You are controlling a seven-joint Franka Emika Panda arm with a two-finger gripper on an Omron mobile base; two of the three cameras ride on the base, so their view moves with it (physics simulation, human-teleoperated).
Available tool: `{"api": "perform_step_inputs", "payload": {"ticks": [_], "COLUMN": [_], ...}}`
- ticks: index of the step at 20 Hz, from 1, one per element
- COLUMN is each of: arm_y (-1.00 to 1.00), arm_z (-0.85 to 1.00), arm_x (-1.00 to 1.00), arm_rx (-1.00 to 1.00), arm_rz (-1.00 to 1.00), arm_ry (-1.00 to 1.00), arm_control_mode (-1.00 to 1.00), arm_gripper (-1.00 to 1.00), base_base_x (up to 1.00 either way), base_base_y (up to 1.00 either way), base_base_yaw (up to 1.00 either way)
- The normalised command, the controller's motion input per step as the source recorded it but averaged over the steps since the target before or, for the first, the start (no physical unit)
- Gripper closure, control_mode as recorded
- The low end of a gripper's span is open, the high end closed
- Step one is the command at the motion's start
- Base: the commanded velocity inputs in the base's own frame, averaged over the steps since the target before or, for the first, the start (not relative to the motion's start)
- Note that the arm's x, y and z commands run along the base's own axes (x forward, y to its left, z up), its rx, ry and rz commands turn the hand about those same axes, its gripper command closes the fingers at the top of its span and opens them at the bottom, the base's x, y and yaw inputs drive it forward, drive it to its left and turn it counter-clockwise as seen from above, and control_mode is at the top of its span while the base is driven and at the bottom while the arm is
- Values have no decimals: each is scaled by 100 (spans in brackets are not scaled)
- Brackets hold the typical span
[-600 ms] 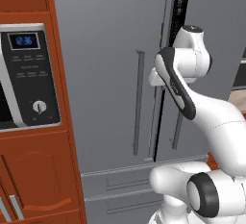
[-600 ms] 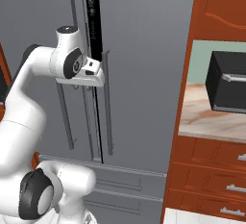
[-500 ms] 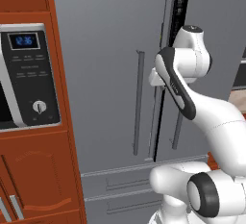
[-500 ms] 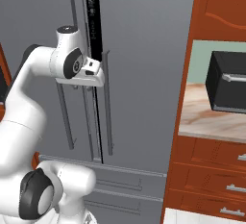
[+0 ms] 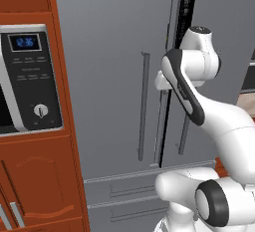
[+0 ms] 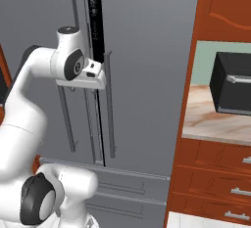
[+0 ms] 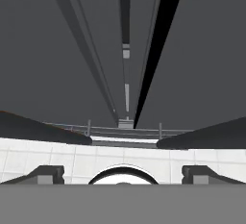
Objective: Retrieve a lemon from the fridge and place it on the cutting board with the fish.
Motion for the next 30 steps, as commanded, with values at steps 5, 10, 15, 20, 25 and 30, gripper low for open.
{"api": "perform_step_inputs", "payload": {"ticks": [5,10,15,20,25,30], "arm_y": [0,0,0,0,0,0], "arm_z": [-2,-3,0,0,0,0], "arm_x": [-24,-11,0,0,0,0], "arm_rx": [0,0,0,0,0,0], "arm_rz": [-1,-1,0,0,0,0], "arm_ry": [3,1,0,0,0,0], "arm_control_mode": [-100,100,100,100,100,100], "arm_gripper": [-100,-100,-100,-100,-100,-100], "base_base_x": [0,0,-14,-27,-26,-36], "base_base_y": [0,0,0,0,3,6], "base_base_yaw": [0,0,-2,-3,-2,0]}}
